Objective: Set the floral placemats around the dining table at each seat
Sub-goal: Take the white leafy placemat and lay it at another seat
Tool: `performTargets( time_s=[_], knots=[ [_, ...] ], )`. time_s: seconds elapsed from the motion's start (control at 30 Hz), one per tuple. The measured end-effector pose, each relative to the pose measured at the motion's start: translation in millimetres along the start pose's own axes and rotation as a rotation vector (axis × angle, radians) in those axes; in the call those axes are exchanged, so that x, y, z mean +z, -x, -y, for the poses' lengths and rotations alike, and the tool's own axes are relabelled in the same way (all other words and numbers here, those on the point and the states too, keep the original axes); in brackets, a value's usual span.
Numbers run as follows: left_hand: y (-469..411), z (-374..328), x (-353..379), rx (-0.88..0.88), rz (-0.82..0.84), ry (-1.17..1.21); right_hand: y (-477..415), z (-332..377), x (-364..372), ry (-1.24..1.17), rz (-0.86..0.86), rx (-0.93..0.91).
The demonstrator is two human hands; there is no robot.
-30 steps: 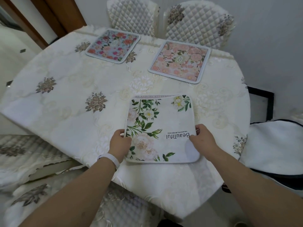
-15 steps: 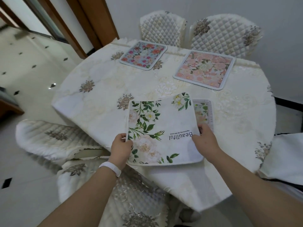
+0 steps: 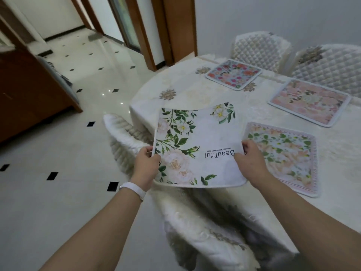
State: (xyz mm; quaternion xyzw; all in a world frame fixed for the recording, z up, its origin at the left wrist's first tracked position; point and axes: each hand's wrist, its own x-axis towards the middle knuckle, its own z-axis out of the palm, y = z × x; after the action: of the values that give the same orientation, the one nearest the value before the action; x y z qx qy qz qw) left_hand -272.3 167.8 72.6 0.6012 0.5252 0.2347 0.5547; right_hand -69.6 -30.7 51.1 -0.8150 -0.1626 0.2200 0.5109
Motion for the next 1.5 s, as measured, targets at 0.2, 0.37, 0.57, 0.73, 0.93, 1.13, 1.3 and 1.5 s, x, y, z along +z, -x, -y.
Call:
performTargets(
  time_s=[0.2,0.37,0.57,0.73,0.93,1.13,1.3,1.5],
  knots=[
    [-3,25,-127,0.030,-0.114,0.111,60,65,94,0.048,0.052,-0.104],
    [-1,57,-240,0.018,-0.201,0.186,107,102,184,0.089,0.106,-0.186],
    [10,97,-356,-0.012,-0.340,0.287,155,134,287,0.096,0.215,-0.270],
    [11,123,-413,-0.027,-0.457,0.340,174,158,348,0.173,0.309,-0.356],
    [-19,133,-445,-0.054,-0.527,0.339,151,176,405,0.192,0.387,-0.387],
    [-89,126,-467,-0.054,-0.540,0.286,102,192,460,0.160,0.412,-0.345],
    [-169,86,-464,-0.060,-0.518,0.299,37,223,491,0.144,0.411,-0.296],
    [-263,28,-443,-0.025,-0.421,0.280,-42,270,492,0.127,0.345,-0.290]
  ],
)
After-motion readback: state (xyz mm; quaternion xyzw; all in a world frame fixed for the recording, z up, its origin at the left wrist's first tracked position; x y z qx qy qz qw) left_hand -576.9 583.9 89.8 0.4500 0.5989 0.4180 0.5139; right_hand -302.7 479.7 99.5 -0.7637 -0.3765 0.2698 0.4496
